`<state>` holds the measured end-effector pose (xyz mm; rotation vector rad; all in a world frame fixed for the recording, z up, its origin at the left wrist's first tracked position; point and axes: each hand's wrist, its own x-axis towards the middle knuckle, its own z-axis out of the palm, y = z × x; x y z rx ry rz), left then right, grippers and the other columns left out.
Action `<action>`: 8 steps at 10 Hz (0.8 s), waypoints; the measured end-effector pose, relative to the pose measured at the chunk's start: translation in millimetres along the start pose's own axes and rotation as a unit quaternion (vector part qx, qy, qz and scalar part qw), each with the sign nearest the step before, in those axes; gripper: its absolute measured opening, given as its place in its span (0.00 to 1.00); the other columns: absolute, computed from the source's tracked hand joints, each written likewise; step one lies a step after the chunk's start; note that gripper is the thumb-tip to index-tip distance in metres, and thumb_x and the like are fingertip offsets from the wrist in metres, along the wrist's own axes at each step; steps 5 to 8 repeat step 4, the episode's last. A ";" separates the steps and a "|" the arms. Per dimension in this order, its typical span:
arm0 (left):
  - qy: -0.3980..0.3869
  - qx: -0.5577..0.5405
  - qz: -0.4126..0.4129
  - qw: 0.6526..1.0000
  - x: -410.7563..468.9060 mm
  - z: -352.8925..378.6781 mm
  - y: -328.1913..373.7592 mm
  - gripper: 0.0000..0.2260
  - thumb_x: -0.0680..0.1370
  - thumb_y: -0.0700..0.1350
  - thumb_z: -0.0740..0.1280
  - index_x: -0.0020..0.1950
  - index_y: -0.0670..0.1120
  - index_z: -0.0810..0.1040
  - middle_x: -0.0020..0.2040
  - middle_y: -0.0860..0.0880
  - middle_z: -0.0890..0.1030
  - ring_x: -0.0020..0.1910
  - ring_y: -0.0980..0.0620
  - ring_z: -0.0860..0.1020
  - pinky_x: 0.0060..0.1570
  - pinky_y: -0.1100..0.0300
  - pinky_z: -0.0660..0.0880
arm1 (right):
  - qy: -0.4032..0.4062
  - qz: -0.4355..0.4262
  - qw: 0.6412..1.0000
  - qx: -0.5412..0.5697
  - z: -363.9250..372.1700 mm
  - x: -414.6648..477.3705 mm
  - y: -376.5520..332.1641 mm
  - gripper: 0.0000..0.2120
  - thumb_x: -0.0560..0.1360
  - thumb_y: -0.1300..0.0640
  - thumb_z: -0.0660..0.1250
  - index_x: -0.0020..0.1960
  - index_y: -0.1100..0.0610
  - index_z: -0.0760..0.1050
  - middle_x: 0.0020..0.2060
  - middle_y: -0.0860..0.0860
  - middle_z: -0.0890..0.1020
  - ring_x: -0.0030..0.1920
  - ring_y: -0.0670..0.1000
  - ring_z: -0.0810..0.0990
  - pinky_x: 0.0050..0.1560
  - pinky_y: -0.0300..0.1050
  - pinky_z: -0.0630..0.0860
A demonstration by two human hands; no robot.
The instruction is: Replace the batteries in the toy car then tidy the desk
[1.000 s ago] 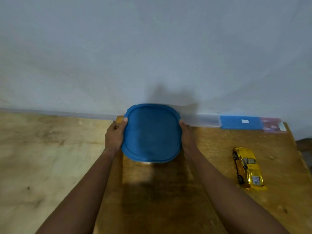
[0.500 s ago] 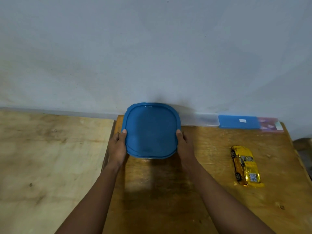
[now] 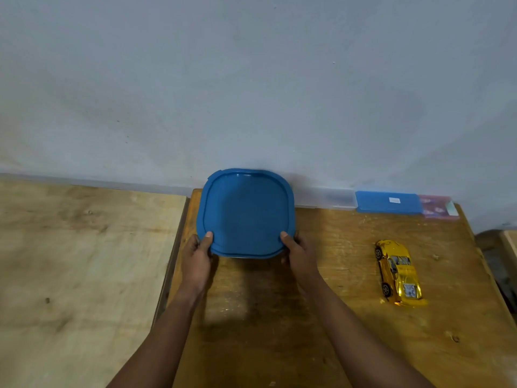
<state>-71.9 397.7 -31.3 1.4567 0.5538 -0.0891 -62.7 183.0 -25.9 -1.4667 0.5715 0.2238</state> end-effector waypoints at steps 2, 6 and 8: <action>0.020 0.001 -0.010 1.000 -5.3 5.4 7.6 0.09 0.84 0.47 0.64 0.46 0.44 0.74 0.37 0.51 0.77 0.32 0.59 0.75 0.29 0.66 0.72 | -0.029 0.019 0.999 -0.007 -2.1 -5.3 -6.3 0.11 0.81 0.50 0.65 0.60 0.53 0.76 0.48 0.52 0.82 0.35 0.47 0.77 0.31 0.39 0.74; -0.005 0.019 0.001 1.000 -23.3 -2.5 3.5 0.23 0.78 0.65 0.63 0.50 0.45 0.77 0.37 0.46 0.76 0.33 0.49 0.73 0.33 0.57 0.70 | -0.050 0.066 0.989 -0.127 -15.7 -25.1 -19.8 0.18 0.76 0.31 0.59 0.55 0.43 0.74 0.45 0.49 0.81 0.40 0.51 0.79 0.35 0.43 0.76; -0.005 0.019 0.001 1.000 -23.3 -2.5 3.5 0.23 0.78 0.65 0.63 0.50 0.45 0.77 0.37 0.46 0.76 0.33 0.49 0.73 0.33 0.57 0.70 | -0.050 0.066 0.989 -0.127 -15.7 -25.1 -19.8 0.18 0.76 0.31 0.59 0.55 0.43 0.74 0.45 0.49 0.81 0.40 0.51 0.79 0.35 0.43 0.76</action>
